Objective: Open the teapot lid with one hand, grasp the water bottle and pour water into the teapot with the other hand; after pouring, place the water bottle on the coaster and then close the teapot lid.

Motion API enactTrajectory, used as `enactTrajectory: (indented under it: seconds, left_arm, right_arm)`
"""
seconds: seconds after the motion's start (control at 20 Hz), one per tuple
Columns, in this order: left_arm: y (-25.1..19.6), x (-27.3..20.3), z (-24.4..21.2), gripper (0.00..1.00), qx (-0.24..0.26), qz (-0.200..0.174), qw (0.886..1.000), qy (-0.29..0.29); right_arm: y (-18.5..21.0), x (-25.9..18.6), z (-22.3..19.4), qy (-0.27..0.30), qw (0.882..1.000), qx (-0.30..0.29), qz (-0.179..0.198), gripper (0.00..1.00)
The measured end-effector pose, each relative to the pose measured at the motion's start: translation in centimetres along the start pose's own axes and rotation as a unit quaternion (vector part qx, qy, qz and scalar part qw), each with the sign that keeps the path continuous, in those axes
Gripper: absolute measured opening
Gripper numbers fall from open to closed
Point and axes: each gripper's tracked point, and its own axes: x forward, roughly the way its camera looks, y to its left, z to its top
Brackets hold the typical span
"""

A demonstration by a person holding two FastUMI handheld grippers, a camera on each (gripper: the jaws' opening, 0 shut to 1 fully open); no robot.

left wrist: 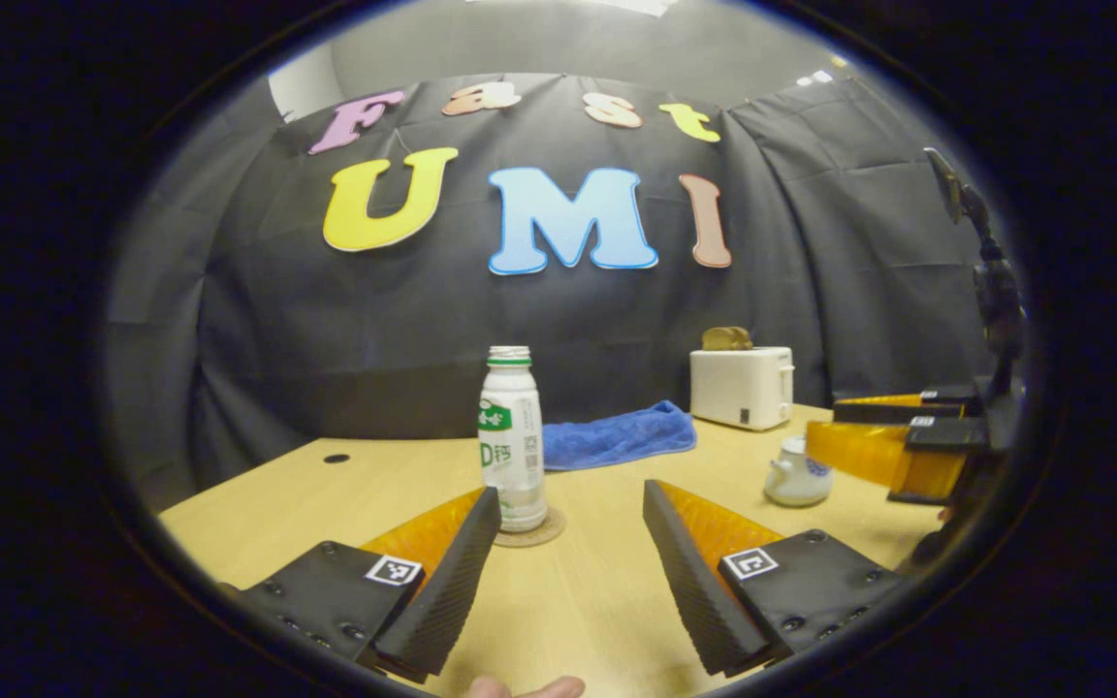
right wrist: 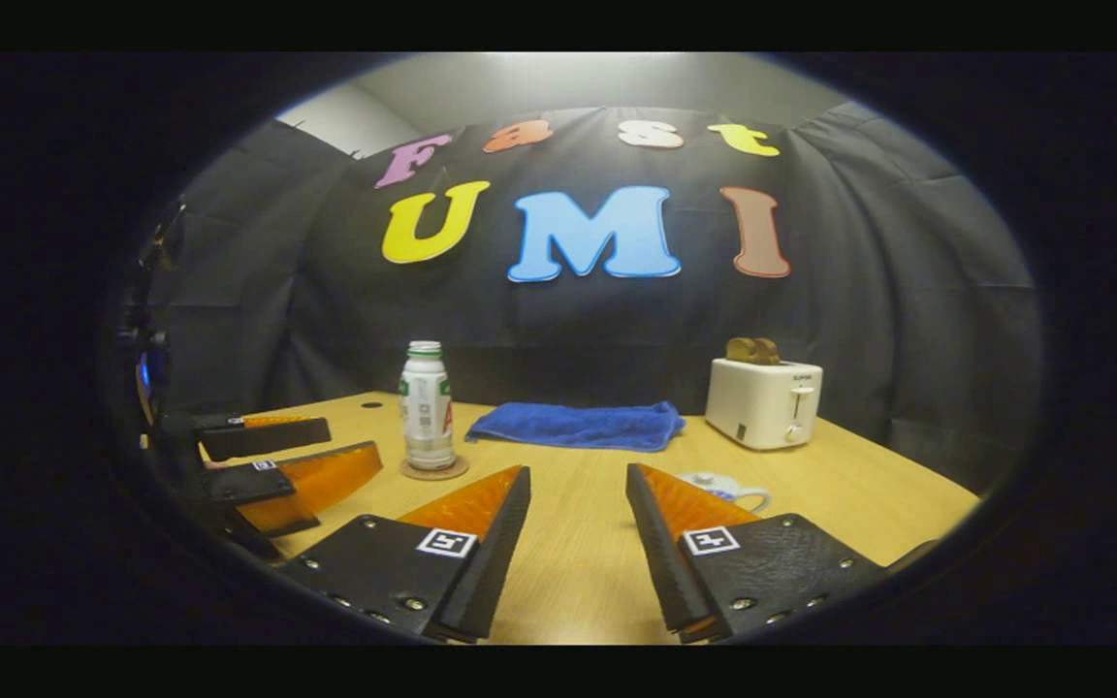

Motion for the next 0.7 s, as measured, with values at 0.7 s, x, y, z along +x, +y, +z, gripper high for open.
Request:
enactTrajectory:
  seconds: [0.7]
  left_arm:
    - [-1.1,-3.6,0.0,1.0,-0.015,0.071,0.997,-0.01]
  right_arm:
    - [-1.2,-3.1,-1.1,-0.028,0.993,0.019,-0.115,0.94]
